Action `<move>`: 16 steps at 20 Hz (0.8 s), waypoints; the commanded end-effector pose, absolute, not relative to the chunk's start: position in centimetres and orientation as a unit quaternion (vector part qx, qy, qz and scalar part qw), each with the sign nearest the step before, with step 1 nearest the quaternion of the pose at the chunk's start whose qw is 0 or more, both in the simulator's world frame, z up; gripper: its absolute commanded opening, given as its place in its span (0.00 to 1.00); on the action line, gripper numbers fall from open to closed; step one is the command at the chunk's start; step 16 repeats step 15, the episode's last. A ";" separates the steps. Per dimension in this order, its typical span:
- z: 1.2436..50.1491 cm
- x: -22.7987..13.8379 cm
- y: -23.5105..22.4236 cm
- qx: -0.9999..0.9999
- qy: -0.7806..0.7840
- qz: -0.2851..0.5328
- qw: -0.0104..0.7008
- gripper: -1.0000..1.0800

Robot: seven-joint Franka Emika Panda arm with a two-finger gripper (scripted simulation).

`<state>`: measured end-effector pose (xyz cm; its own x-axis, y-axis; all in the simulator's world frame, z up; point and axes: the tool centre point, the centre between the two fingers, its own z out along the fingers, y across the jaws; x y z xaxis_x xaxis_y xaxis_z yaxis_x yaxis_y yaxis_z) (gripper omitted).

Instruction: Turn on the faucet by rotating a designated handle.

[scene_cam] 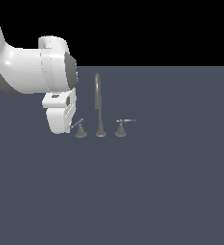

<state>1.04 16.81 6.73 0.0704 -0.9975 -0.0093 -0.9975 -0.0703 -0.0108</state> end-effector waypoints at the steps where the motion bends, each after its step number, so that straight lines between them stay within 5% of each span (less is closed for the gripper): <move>1: 6.6 0.6 14.4 -0.724 0.689 -0.001 0.002 0.00; 5: 6.8 0.4 15.8 -0.733 0.680 0.001 0.007 0.00; 16: 6.5 2.0 9.2 -0.724 0.690 0.000 0.000 0.00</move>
